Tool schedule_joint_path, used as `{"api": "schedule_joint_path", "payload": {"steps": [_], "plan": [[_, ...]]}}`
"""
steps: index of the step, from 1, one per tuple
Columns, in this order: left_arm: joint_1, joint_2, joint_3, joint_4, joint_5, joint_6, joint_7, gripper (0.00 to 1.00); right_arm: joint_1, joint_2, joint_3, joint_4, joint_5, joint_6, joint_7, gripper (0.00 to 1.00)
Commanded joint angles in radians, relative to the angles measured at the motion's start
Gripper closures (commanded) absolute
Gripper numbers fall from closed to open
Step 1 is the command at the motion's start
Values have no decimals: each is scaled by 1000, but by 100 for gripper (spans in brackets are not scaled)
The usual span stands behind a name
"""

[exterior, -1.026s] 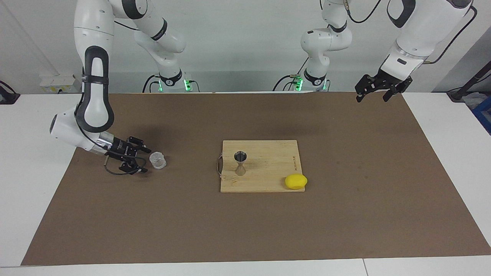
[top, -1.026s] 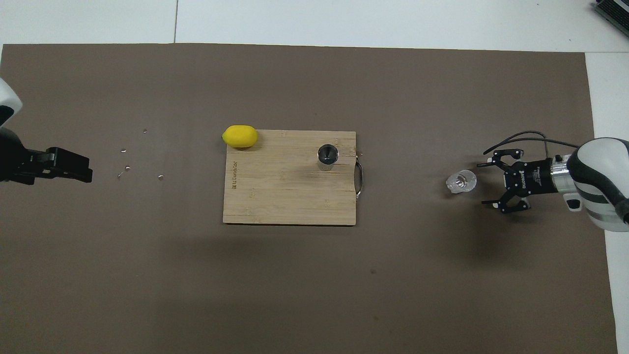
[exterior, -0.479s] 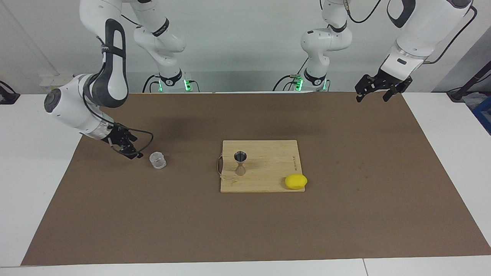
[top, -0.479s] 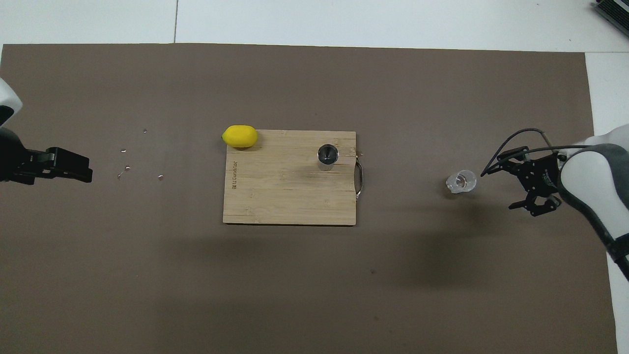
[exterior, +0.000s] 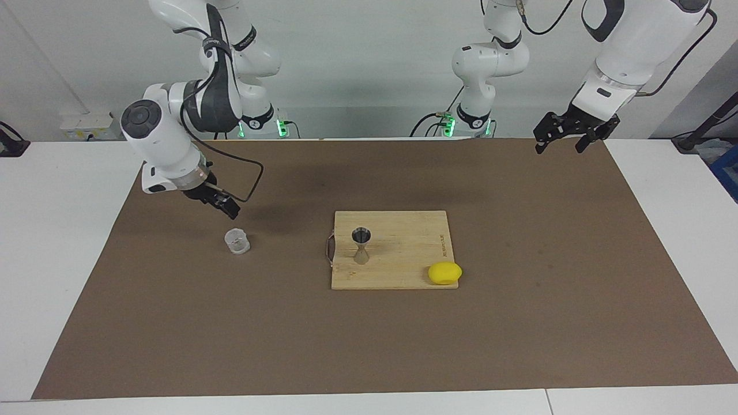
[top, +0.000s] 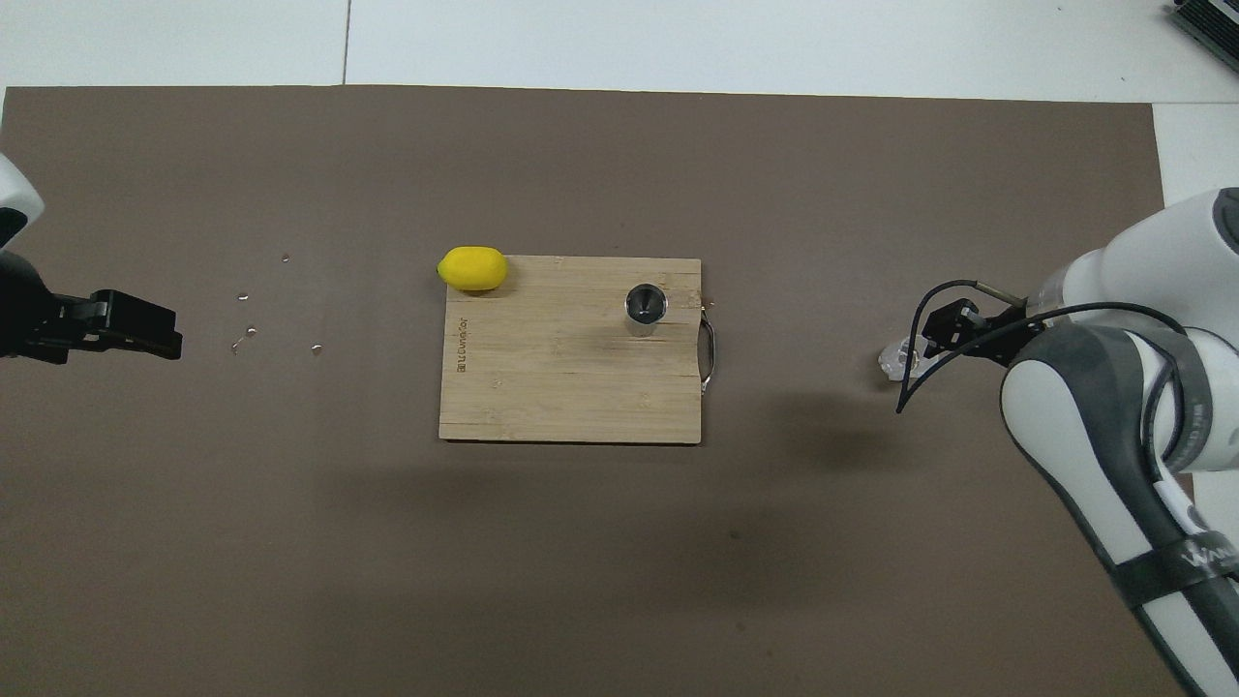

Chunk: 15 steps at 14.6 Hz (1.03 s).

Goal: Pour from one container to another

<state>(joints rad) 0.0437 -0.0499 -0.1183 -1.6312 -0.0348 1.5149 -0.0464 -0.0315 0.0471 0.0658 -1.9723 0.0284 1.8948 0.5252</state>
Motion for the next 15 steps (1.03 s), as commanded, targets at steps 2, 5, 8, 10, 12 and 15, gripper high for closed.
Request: {"api": "schedule_joint_path", "payload": {"steps": [2, 5, 8, 10, 12, 15], "plan": [[8, -1, -8, 7, 16, -12, 0, 0, 53, -10, 0, 92, -25, -94, -45, 1], [10, -1, -8, 5, 16, -12, 0, 0, 59, -55, 0, 113, -25, -102, -65, 1], [10, -1, -8, 5, 16, -13, 0, 0, 58, -66, 0, 185, -27, -150, -74, 1], [10, -1, -8, 5, 16, -12, 0, 0, 56, -58, 0, 252, -38, -201, -129, 1], [10, -1, -8, 7, 16, -12, 0, 0, 48, -58, 0, 308, -57, -249, -155, 1], [10, -1, -8, 7, 16, -12, 2, 0, 44, -55, -7, 358, -82, -270, -247, 1]]}}
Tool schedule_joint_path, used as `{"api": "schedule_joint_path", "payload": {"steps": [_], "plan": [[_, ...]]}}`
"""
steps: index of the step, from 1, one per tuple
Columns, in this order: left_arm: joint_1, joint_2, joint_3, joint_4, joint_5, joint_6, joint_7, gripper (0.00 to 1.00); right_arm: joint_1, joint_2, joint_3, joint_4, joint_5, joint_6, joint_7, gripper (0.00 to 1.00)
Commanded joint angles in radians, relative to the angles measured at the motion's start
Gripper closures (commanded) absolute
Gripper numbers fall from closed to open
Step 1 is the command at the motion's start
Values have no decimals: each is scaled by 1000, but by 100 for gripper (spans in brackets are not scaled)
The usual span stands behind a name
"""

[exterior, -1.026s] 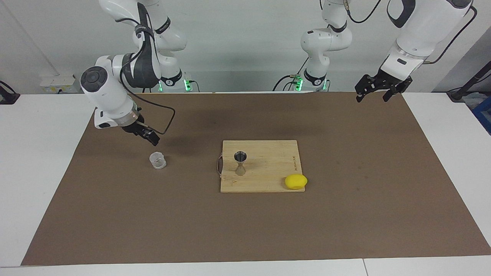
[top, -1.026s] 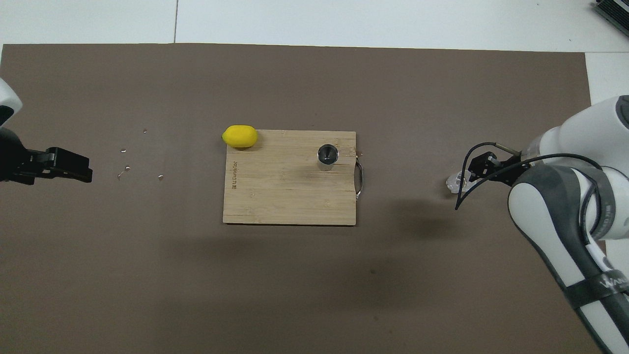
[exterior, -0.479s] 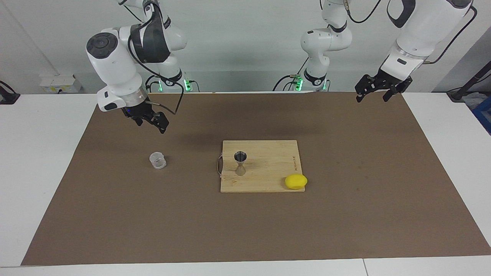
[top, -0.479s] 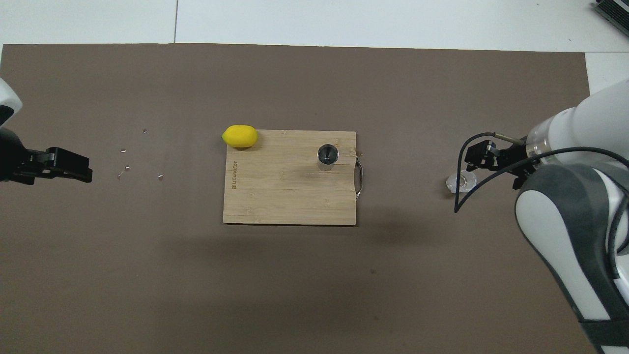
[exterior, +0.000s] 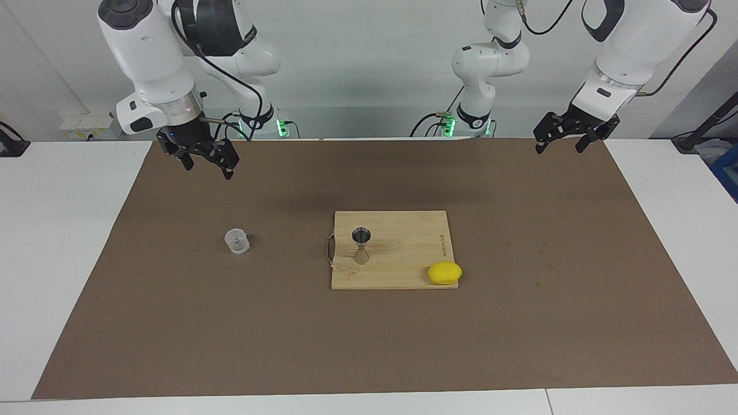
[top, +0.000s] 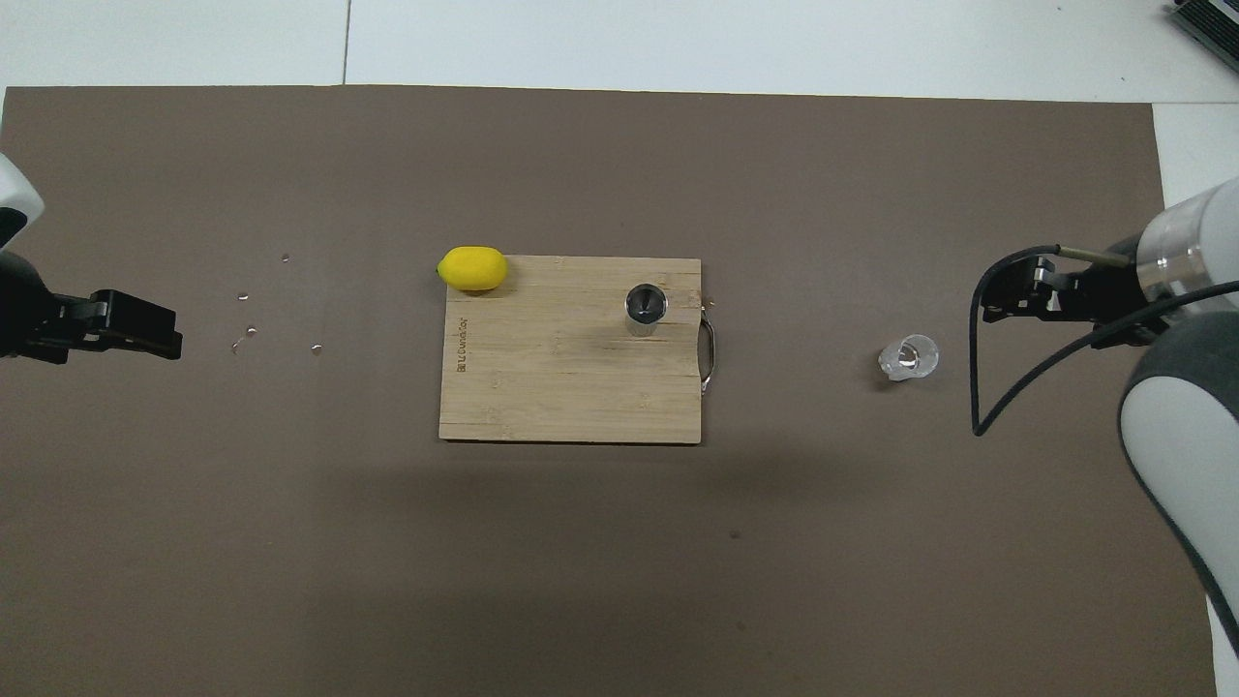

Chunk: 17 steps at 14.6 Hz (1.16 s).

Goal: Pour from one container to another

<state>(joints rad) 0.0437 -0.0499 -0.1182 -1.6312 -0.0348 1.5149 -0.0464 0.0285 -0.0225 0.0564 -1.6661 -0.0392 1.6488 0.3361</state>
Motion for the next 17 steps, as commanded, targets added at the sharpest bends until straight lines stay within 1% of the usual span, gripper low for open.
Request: {"api": "schedule_joint_path", "payload": {"steps": [1, 2, 5, 6, 10, 17], "plan": [[10, -1, -8, 5, 16, -12, 0, 0, -16, 22, 2, 80, -14, -44, -69, 1], [10, -1, -8, 7, 16, -12, 0, 0, -19, 21, 2, 83, -13, -69, -84, 1], [10, -1, -8, 7, 16, -12, 0, 0, -25, 10, -4, 85, -11, -118, -236, 1], [10, -1, -8, 7, 16, -12, 0, 0, -25, 9, -4, 82, -10, -127, -259, 1], [8, -1, -8, 5, 16, -12, 0, 0, -25, -4, -3, 62, 39, -132, -218, 1], [10, -1, -8, 5, 16, -12, 0, 0, -24, -11, -3, 51, 39, -132, -207, 1]]}}
